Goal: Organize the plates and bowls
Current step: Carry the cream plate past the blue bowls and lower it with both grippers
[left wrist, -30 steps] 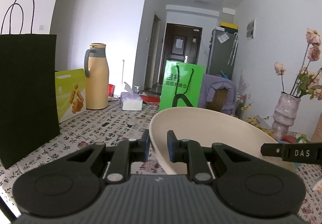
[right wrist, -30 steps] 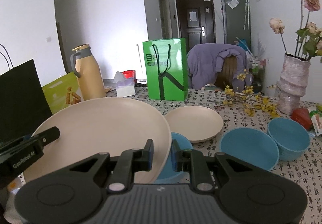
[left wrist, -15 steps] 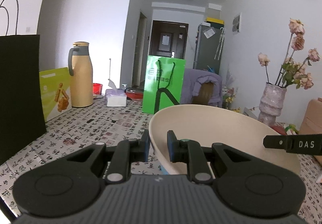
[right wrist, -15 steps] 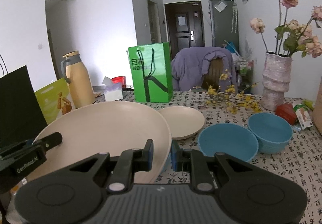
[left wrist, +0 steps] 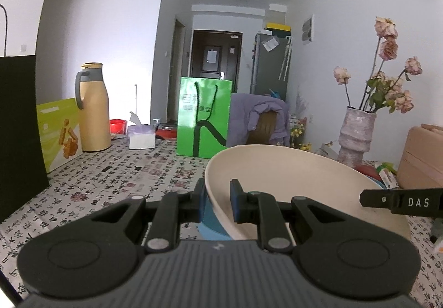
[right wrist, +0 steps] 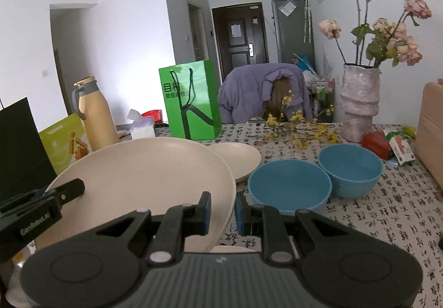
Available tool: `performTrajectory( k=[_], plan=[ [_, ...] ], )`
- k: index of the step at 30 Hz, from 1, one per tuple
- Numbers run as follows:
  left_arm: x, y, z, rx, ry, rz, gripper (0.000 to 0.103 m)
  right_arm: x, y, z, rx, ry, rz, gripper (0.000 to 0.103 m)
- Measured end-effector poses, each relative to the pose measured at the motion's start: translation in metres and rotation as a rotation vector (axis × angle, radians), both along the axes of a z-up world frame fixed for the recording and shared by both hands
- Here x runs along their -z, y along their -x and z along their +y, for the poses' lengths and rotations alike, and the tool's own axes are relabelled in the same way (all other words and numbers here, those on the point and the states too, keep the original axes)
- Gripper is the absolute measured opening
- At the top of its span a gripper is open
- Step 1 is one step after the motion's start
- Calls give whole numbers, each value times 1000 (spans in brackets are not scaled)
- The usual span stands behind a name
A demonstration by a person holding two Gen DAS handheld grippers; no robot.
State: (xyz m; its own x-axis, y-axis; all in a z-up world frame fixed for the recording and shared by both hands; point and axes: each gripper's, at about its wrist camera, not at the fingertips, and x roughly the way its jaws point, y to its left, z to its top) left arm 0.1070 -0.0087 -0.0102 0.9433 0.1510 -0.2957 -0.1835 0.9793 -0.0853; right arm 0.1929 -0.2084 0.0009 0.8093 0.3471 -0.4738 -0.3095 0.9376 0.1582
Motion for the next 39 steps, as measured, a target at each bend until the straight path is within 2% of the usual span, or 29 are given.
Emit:
performTrajectory(
  k=[13,39],
  plan=[
    [16,0,-18,58,6,32,18,8,17,-23,50,-1,-17,18],
    [51,2,-46,137,-1,100,18,41,35,-55,103,12,26,18]
  ],
)
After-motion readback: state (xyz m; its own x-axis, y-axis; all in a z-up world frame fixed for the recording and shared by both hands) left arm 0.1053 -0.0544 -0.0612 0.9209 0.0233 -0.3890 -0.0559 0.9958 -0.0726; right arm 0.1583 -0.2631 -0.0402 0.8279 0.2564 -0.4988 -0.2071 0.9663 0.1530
